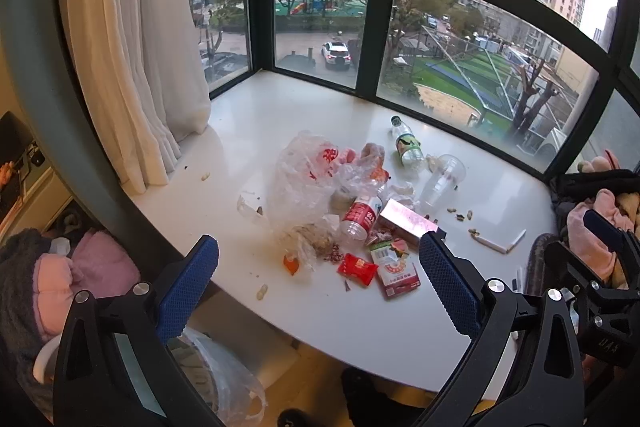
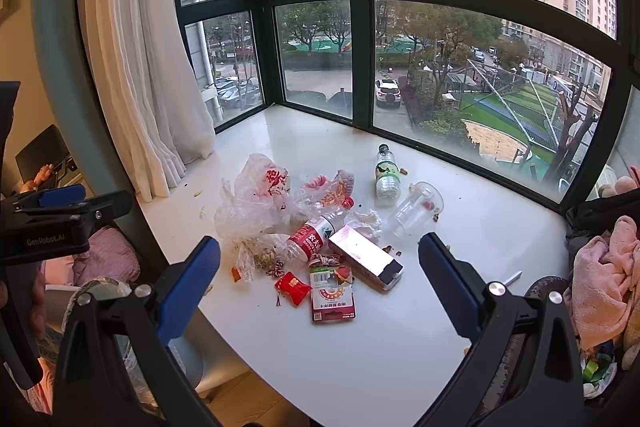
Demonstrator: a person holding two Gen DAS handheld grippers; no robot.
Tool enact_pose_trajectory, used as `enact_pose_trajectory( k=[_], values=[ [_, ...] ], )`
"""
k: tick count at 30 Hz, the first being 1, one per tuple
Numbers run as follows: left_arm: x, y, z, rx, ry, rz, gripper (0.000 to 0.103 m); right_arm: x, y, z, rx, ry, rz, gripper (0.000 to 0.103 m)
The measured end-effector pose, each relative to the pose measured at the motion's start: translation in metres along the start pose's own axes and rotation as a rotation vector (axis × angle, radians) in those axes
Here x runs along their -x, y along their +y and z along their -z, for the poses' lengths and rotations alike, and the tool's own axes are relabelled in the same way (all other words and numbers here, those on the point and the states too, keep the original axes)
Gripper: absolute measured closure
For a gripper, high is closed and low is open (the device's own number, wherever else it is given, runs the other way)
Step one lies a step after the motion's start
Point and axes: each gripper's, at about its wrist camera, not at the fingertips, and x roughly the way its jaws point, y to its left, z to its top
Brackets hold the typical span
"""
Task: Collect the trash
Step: 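Move both tools toward the trash pile on the sill, then grasp the clear red-printed plastic bag with both grippers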
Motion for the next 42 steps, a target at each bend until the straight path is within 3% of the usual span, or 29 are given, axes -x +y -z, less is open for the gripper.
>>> enact_pose_trajectory(
  k=[20, 34, 38, 42],
  values=[
    [0.004, 0.011, -0.004, -0.017, -0.02, -0.001, 0.006, 0.002, 0.014, -0.004, 0.038, -0.009, 0.0, 0.006],
    [0.001, 0.05, 0.007, -0.039, -0.009, 0.015, 0.006, 0.008, 0.036, 0.001, 0.052, 0.011, -0.008, 0.006],
    [-0.009, 0.057, 0.012, -0.084, -0.021, 0.095, 0.006, -0.001, 0.039, -0.002, 0.093, 0.023, -0.022, 0.006],
    [-0.033, 0.067, 0.013, -0.083, -0.007, 0.148, 0.006, -0.032, 0.037, -0.013, 0.125, 0.033, -0.103, 0.006]
  ],
)
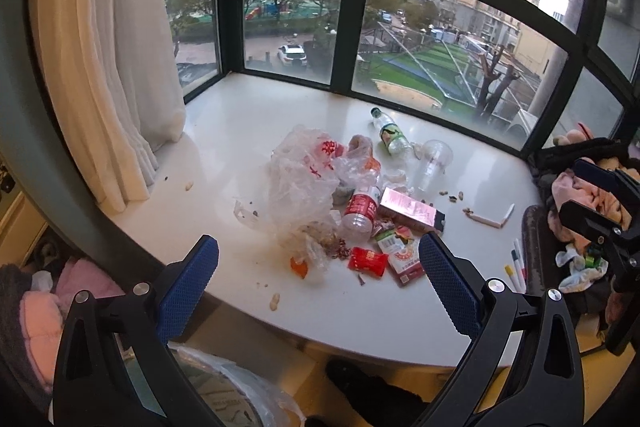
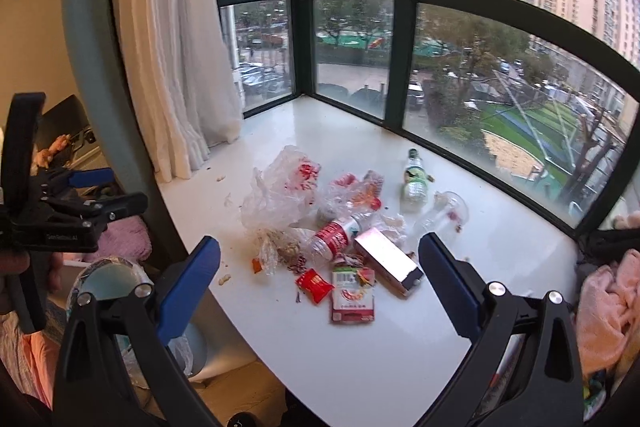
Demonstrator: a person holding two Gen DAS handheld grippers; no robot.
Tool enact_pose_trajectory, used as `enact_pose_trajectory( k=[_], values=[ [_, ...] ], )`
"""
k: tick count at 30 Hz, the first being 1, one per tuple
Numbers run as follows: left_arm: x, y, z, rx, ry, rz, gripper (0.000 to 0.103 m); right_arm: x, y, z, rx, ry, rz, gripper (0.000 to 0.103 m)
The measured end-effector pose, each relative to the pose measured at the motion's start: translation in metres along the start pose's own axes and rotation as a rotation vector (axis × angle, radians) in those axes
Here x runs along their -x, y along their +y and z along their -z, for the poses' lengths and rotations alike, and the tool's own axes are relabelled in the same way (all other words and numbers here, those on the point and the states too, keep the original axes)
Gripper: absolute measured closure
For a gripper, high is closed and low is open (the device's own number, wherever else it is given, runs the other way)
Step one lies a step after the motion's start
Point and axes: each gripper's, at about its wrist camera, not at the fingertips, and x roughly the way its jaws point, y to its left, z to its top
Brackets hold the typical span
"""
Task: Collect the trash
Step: 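Grasp the clear red-printed plastic bag with both grippers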
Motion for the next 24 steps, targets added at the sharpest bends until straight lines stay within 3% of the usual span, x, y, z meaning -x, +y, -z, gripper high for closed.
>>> enact_pose_trajectory(
  k=[5, 15, 24],
  values=[
    [-0.043, 0.017, -0.008, 0.041, 0.05, -0.017, 0.006, -0.055, -0.011, -0.023, 0.017, 0.02, -0.086, 0.006],
    [-0.146, 0.025, -0.039, 0.06, 0.093, 0.071, 0.006, -0.19, -0.041, -0.072, 0.035, 0.108, -0.234, 0.006],
    [-0.227, 0.026, -0.037, -0.018, 0.145, 0.059, 0.006, -0.305, -0.045, -0.065, -0.038, 0.264, -0.327, 0.006]
  ],
)
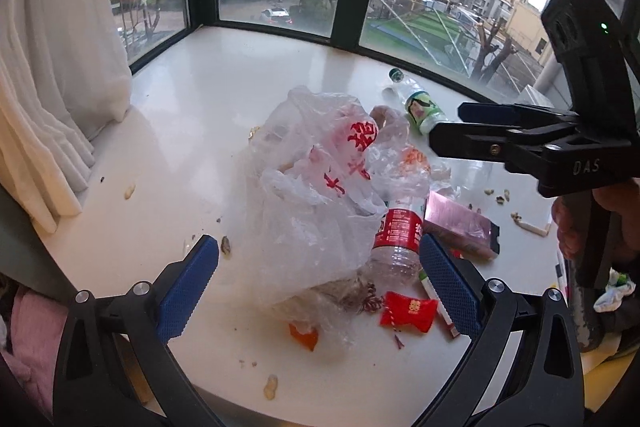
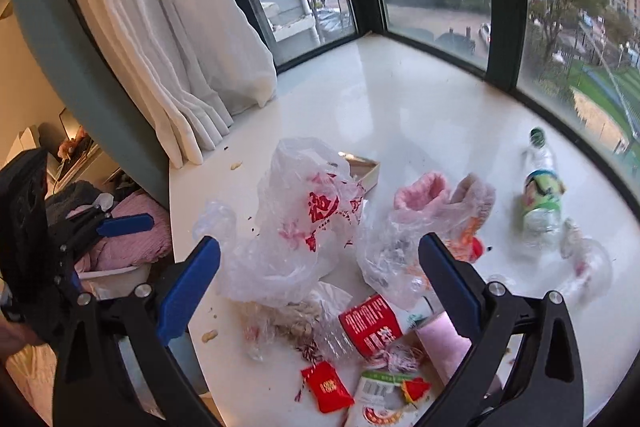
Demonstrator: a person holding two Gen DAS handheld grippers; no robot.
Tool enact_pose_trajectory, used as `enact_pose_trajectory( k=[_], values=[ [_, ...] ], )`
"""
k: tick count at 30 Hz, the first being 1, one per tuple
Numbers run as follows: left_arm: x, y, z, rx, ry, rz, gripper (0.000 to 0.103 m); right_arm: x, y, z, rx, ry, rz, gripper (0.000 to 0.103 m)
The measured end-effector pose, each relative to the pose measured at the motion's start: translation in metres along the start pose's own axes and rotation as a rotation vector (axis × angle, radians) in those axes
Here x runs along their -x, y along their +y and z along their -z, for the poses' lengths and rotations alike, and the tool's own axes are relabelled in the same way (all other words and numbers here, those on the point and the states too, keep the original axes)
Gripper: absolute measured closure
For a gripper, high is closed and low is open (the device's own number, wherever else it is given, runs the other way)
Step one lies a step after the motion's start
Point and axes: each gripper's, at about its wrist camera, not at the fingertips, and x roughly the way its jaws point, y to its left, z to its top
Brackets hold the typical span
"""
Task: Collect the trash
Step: 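Grasp the clear red-printed plastic bag with both grippers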
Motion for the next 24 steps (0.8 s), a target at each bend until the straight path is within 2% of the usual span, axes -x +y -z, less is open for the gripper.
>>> enact_pose_trajectory(
  k=[6, 13, 15, 17, 21, 23, 24],
  values=[
    [-0.042, 0.004, 0.0, -0.002, 0.026, -0.004, 0.006, -0.052, -0.014, -0.006, -0.047, 0.069, -0.05, 0.006],
    [-0.071, 0.013, 0.007, -0.012, 0.06, 0.024, 0.006, -0.086, -0.013, -0.012, -0.061, 0.112, -0.09, 0.007],
    [-0.077, 0.016, 0.008, -0.002, 0.069, 0.036, 0.006, -0.092, -0.013, -0.013, -0.063, 0.122, -0.104, 0.011],
    [-0.08, 0.019, 0.009, 0.008, 0.071, 0.053, 0.008, -0.1, -0.012, -0.013, -0.063, 0.139, -0.121, 0.035],
    [-0.087, 0.022, 0.009, 0.021, 0.088, 0.079, 0.031, -0.105, -0.01, -0.014, -0.059, 0.144, -0.136, 0.056],
    [-0.091, 0.024, 0.009, 0.03, 0.103, 0.092, 0.043, -0.104, -0.011, -0.014, -0.073, 0.141, -0.149, 0.073],
    [-0.091, 0.025, 0.009, 0.032, 0.108, 0.097, 0.051, -0.103, -0.01, -0.014, -0.076, 0.137, -0.153, 0.078]
  ],
)
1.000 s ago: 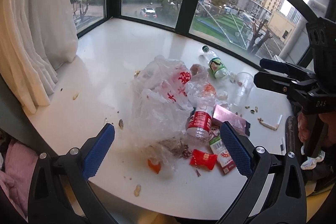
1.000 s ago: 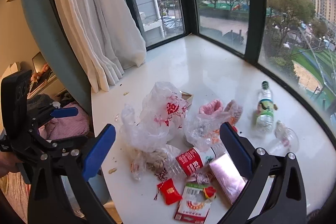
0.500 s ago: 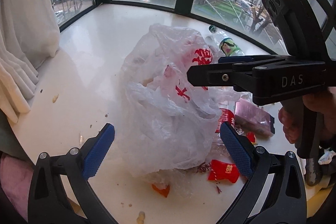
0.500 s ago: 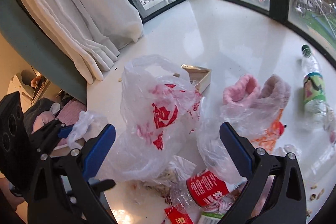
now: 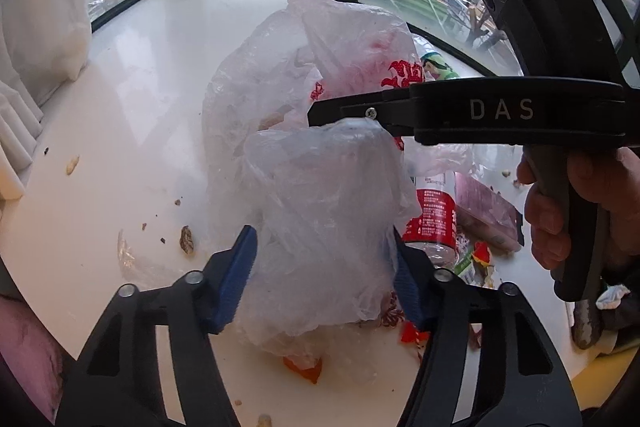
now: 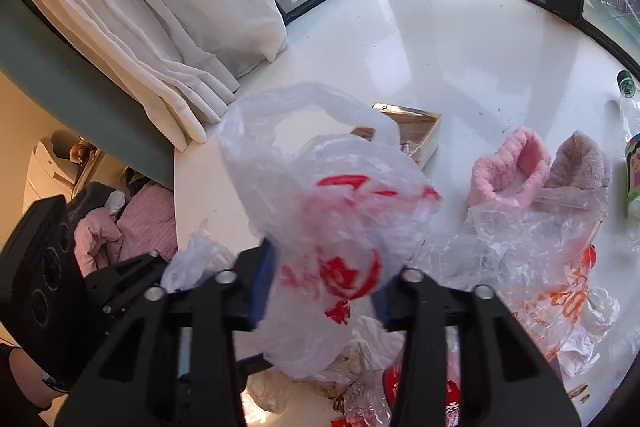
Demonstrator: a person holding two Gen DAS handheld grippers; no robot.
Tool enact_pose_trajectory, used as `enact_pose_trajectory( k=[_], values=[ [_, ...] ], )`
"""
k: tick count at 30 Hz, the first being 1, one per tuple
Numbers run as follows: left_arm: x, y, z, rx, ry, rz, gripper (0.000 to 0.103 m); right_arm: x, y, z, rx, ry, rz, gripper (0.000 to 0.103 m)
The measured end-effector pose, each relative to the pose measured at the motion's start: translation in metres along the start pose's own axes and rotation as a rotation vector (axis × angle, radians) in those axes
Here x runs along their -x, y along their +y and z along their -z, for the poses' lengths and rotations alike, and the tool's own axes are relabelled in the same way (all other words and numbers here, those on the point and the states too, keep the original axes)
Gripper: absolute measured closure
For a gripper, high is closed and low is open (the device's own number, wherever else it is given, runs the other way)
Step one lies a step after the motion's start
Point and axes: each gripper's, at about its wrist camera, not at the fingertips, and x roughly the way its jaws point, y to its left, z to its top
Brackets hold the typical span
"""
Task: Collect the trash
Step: 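Grasp the clear red-printed plastic bag with both grippers, then lift the red-printed bag with both grippers and carry it over the wastebasket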
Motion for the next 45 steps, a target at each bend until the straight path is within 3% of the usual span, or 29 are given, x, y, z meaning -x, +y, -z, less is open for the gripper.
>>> enact_pose_trajectory(
  k=[3, 10, 29, 45],
  values=[
    [0.0, 0.001, -0.002, 0.005, 0.006, 0.015, 0.068, 0.005, 0.005, 0.0, 0.003, -0.008, -0.01, 0.091],
    [0.019, -0.007, -0.008, -0.004, -0.031, 0.012, 0.081, 0.027, 0.02, -0.002, 0.025, -0.05, -0.005, 0.092],
    [0.135, -0.062, -0.027, -0.08, -0.163, -0.049, 0.081, 0.139, 0.072, 0.008, 0.032, -0.223, 0.021, 0.092],
    [0.202, -0.085, 0.004, -0.14, -0.205, -0.049, 0.081, 0.203, 0.125, 0.053, 0.055, -0.294, 0.063, 0.092]
  ],
)
